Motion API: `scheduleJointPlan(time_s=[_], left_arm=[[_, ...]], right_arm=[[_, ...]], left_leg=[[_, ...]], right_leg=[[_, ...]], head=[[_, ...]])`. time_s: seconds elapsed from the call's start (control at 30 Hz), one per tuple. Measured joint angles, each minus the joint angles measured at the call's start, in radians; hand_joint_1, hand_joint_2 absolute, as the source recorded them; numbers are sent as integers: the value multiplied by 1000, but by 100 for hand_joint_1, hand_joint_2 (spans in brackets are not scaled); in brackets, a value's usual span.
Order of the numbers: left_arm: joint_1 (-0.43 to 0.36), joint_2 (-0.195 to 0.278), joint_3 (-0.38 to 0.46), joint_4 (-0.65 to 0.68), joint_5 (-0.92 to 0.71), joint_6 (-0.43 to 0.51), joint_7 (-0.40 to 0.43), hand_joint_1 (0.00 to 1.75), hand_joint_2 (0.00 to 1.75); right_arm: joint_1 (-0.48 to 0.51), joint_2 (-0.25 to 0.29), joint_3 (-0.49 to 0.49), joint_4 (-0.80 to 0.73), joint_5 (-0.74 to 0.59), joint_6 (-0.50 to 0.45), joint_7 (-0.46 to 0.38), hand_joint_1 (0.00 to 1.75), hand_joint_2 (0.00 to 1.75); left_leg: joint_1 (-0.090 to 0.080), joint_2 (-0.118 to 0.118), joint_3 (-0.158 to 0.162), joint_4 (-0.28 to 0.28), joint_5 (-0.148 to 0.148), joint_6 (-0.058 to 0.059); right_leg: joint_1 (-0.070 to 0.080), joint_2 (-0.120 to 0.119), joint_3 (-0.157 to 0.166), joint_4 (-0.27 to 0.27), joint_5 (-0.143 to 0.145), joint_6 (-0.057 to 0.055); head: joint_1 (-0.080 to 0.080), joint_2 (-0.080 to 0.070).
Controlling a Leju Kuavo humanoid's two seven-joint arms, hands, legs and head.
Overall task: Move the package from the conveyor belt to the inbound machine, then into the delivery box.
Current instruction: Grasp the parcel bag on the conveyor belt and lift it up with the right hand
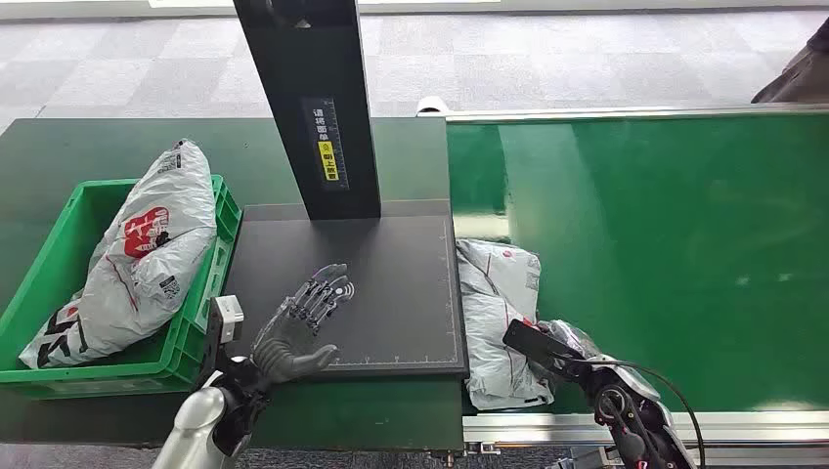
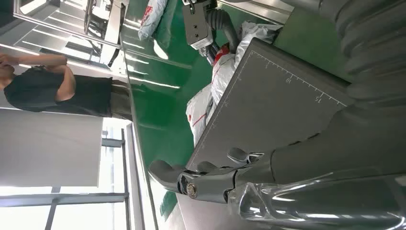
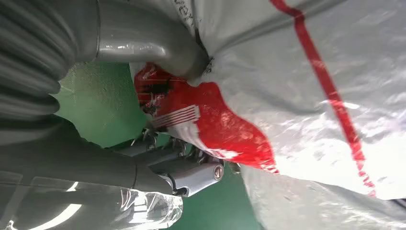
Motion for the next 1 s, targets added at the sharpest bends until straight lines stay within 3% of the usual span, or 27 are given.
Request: scheduleJointPlan(time_s=[0.83, 1.0], left_arm=[[13, -2, 0, -11, -1, 4, 8, 0, 175], [26, -2, 1, -25, 6, 2, 5, 0, 175]], right_arm=[[-9, -2, 28, 30, -23, 12, -25, 174, 175], [-8, -2, 28, 26, -70, -9, -81, 175, 175]], left_leg=[[0, 0, 0, 0, 0, 0], [0, 0, -1, 0, 0, 0]], right_leg=[[0, 0, 0, 0, 0, 0], [0, 0, 0, 0, 0, 0]], head=[[0, 0], [0, 0]])
